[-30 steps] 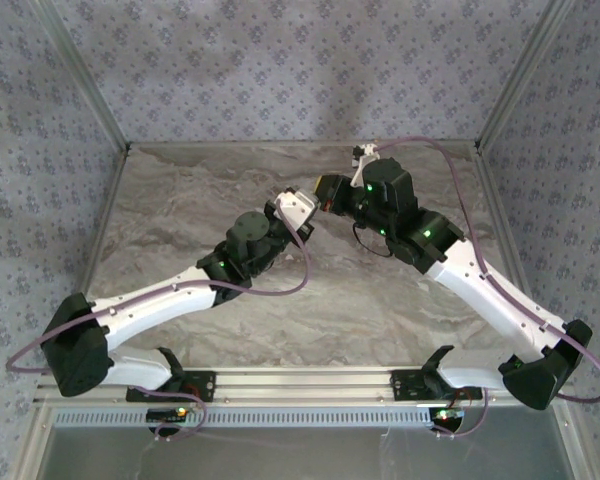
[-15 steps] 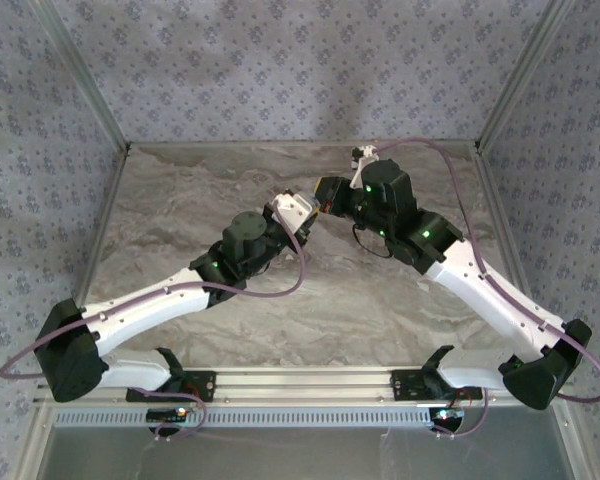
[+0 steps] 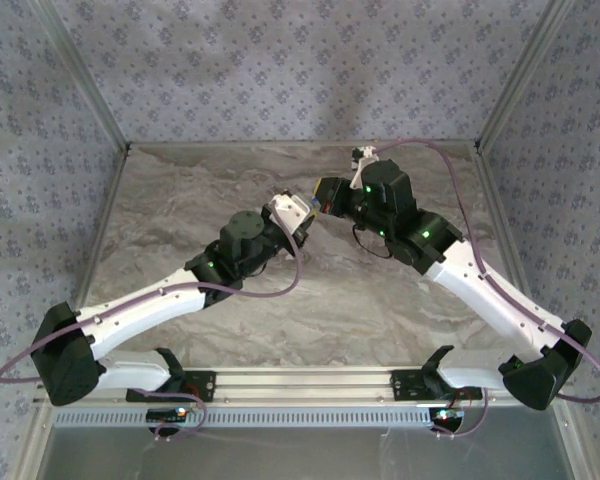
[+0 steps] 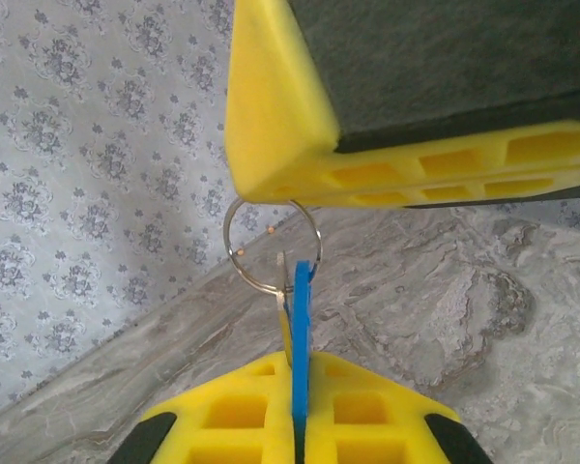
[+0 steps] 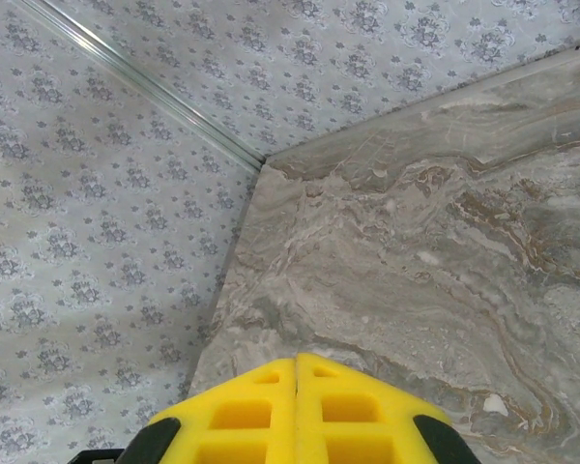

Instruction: Remove the keys from the keyring

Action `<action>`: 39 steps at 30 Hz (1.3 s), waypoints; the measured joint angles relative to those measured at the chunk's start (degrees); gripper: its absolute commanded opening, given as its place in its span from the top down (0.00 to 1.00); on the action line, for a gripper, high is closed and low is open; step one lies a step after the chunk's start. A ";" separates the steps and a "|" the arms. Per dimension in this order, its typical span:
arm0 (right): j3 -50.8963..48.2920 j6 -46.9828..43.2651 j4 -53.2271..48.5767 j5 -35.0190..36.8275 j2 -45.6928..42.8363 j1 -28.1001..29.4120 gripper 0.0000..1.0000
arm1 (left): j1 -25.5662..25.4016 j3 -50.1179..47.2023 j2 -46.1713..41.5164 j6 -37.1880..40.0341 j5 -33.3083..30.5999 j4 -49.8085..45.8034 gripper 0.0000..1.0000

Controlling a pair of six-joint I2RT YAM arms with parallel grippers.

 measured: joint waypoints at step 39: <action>-28.81 -12.31 36.11 -46.38 -11.69 -12.28 0.70 | 12.28 6.49 -3.41 -32.04 38.99 -5.25 1.00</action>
